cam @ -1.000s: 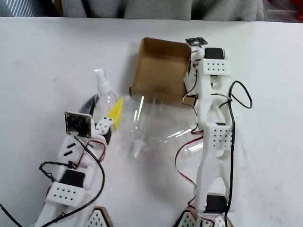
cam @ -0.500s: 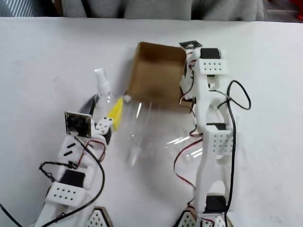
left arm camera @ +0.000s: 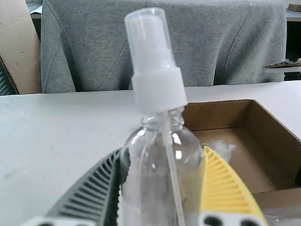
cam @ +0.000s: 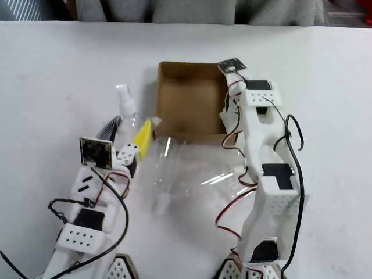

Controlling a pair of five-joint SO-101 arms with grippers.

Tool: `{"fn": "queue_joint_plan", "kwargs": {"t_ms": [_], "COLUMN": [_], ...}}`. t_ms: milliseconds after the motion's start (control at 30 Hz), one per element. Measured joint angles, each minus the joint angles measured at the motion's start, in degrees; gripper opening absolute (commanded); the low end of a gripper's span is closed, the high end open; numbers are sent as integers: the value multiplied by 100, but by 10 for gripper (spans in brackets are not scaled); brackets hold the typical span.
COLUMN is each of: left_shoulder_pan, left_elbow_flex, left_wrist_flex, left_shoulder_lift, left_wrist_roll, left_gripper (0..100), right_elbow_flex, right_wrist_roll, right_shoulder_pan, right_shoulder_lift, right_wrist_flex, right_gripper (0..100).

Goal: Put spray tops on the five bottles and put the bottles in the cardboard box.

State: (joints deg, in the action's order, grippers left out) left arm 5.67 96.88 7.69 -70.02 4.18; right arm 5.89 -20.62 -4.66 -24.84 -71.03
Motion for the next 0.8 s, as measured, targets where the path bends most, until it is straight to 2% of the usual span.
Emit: {"fn": "queue_joint_plan", "kwargs": {"t_ms": [133, 200, 567, 733, 800], "left_shoulder_pan": [0, 0, 0, 0, 0], "left_elbow_flex": [0, 0, 0, 0, 0], "left_wrist_flex": [0, 0, 0, 0, 79], "left_shoulder_lift": [0, 0, 0, 0, 0], "left_wrist_roll": [0, 0, 0, 0, 0], "left_gripper": [49, 49, 49, 49, 49], "right_elbow_flex": [-246, -246, -308, -879, -1310], "right_wrist_roll": [0, 88, 167, 167, 167], "right_shoulder_pan": [0, -9, 26, 35, 35], "right_shoulder_lift": [149, 237, 1398, 2242, 2593], "right_wrist_flex": [35, 26, -738, -1292, -1319], "right_gripper": [172, 209, 189, 59, 58]}}
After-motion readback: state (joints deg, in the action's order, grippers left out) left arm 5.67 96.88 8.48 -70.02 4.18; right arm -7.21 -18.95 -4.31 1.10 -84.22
